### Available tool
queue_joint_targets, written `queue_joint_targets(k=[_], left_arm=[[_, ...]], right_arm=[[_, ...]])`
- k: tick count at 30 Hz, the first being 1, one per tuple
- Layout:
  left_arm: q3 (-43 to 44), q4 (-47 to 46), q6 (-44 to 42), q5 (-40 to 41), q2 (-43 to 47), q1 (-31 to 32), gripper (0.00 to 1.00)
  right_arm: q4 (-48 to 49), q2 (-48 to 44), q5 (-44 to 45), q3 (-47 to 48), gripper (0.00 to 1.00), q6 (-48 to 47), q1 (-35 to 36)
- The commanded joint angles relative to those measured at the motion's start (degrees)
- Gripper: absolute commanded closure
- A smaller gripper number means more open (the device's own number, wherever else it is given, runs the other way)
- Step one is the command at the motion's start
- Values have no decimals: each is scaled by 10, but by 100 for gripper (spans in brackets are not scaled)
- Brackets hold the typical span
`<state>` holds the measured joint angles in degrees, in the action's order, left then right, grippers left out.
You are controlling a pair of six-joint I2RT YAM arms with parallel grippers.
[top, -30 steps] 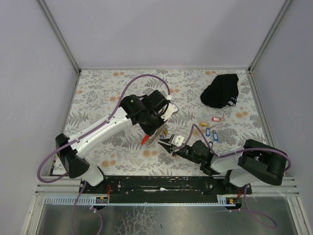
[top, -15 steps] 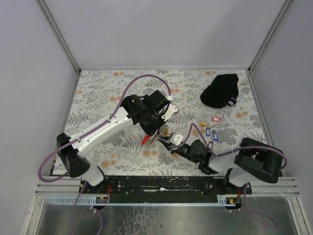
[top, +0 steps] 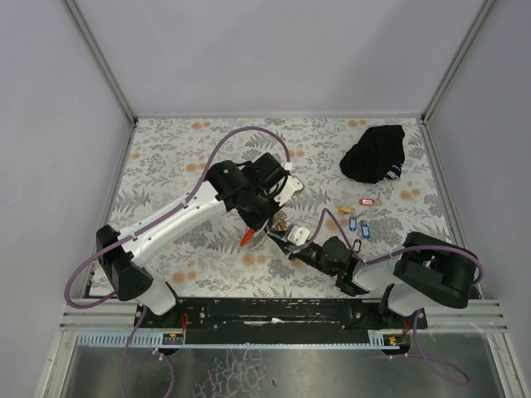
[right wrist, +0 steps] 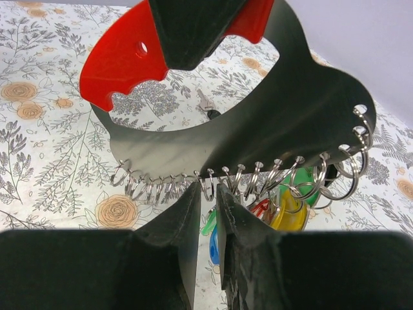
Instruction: Put the keys on the keyring
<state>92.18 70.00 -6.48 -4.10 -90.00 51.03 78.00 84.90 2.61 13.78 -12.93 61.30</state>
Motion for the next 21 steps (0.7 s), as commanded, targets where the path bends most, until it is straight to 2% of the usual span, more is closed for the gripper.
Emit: queue_joint_targets(k=[1, 10, 12, 18, 21], left_arm=[[16, -8, 0, -10, 8, 5, 100], [15, -8, 0, -12, 10, 6, 100], [15, -8, 0, -11, 11, 6, 100], [10, -12, 3, -4, 14, 6, 100], [0, -25, 5, -2, 22, 6, 100]], right_arm=[[49, 4, 19, 18, 77, -8, 5], [39, -5, 6, 22, 80, -13, 5], [34, -8, 6, 22, 82, -16, 5], [24, -21, 9, 16, 99, -23, 5], [12, -34, 7, 13, 100, -24, 6]])
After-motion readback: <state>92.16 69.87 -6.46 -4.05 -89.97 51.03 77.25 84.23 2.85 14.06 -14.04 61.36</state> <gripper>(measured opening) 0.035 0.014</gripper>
